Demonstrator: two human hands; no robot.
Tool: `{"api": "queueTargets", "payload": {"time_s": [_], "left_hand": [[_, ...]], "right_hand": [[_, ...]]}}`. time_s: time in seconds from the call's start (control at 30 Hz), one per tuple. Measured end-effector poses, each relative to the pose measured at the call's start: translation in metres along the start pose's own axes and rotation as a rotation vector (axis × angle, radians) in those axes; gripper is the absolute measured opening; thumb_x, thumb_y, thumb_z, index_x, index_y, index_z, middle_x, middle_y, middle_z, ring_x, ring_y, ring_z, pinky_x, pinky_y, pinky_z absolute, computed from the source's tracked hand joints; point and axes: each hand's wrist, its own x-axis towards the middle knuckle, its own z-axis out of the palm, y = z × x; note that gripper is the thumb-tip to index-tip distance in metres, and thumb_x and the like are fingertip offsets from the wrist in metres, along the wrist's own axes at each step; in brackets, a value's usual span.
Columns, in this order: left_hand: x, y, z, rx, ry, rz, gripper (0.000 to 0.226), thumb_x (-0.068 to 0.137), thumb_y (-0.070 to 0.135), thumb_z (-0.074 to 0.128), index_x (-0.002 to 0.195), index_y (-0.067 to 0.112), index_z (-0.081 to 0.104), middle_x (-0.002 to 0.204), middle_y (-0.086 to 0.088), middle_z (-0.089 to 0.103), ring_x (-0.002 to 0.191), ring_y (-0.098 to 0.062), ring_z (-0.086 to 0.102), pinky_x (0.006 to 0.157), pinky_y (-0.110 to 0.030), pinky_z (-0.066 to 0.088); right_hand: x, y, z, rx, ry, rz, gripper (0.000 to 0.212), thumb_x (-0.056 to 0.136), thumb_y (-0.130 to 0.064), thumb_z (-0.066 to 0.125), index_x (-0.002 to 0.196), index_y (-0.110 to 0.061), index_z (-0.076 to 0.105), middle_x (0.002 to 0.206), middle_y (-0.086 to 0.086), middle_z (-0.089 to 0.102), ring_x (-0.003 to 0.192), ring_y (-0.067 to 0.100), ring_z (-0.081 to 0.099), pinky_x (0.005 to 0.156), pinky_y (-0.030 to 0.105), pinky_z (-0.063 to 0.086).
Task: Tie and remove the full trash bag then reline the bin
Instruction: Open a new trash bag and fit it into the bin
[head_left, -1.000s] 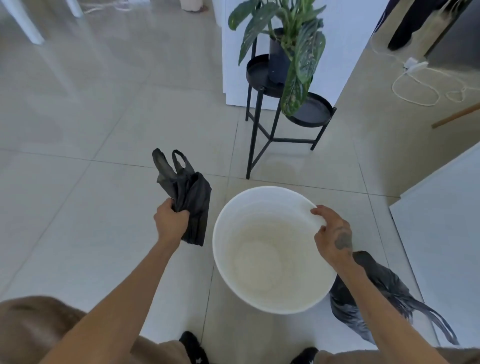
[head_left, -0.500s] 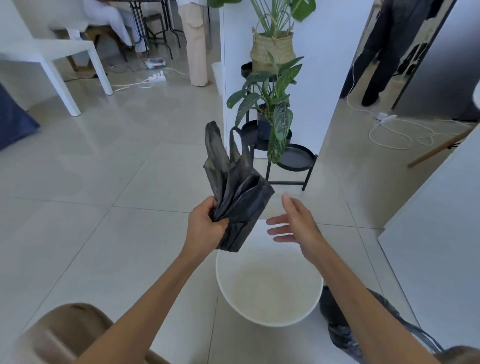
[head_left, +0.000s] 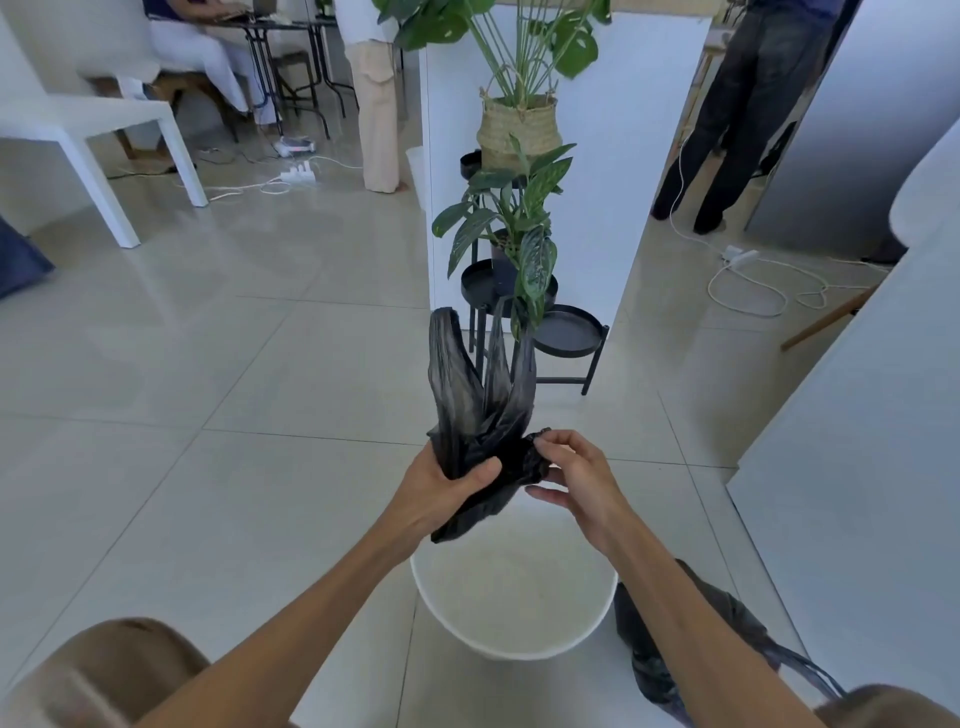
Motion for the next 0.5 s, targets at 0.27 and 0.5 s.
{"api": "queueTargets", "payload": {"time_s": [0.27, 0.5], "left_hand": [[0.025, -0.014, -0.009, 0.013, 0.326, -0.180, 0.039, 0.098, 0.035, 0.063, 0.127, 0.008, 0.064, 0.113, -0.002, 0.070, 0.106, -0.025, 0.066, 0.093, -0.035, 0.052], [0.028, -0.020, -0.003, -0.099, 0.301, -0.173, 0.030, 0.098, 0.035, 0.062, 0.123, 0.019, 0.062, 0.098, 0.016, 0.067, 0.097, -0.015, 0.065, 0.087, -0.030, 0.049]], "right_hand": [[0.005, 0.070, -0.014, -0.818, 0.074, -0.089, 0.020, 0.086, -0.004, 0.063, 0.101, -0.017, 0.061, 0.098, 0.005, 0.065, 0.083, 0.023, 0.060, 0.069, 0.026, 0.044], [0.012, 0.118, 0.000, -1.567, -0.307, 0.234, 0.040, 0.096, -0.025, 0.049, 0.135, -0.019, 0.052, 0.139, 0.010, 0.054, 0.123, 0.033, 0.057, 0.099, 0.039, 0.049]]}}
